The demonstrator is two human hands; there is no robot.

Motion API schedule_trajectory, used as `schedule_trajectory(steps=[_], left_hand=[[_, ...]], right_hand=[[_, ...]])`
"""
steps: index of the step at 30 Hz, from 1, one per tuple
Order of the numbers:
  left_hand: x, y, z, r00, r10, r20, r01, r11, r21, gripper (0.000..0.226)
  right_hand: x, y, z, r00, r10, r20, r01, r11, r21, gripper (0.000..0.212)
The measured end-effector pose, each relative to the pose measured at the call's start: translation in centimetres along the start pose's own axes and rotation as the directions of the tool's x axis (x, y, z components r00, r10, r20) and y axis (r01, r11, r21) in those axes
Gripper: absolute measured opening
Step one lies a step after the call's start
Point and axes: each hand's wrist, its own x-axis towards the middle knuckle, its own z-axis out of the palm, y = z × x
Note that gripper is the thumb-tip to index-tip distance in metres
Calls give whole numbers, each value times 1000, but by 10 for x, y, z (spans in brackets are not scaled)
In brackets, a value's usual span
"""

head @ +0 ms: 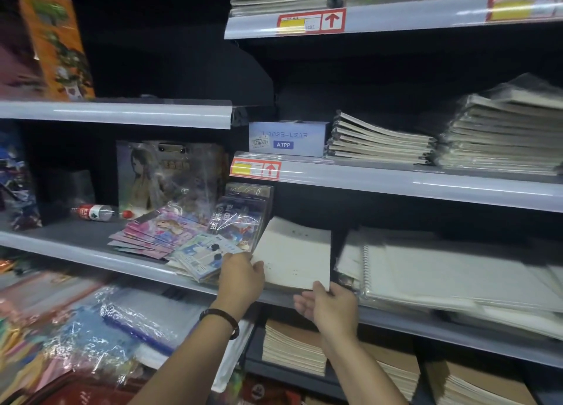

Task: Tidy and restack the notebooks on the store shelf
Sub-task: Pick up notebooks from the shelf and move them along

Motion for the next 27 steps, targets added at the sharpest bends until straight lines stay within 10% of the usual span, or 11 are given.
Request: schedule_trajectory(steps=[11, 17, 27], left_hand=[[-21, 16, -33, 965, -229, 127, 254, 934, -251, 14], [-59, 12, -39, 792, -305, 529, 610, 430, -665, 15], [-91, -5, -43, 742, -187, 644, 648, 447, -616, 26]], right_hand=[[-14, -10, -3, 999, -41, -32, 39, 998, -57, 13], [-28, 5, -5, 995, 94, 16, -95, 989, 116, 16], [-34, 1, -21, 990, 108, 87, -123, 974, 190, 24]])
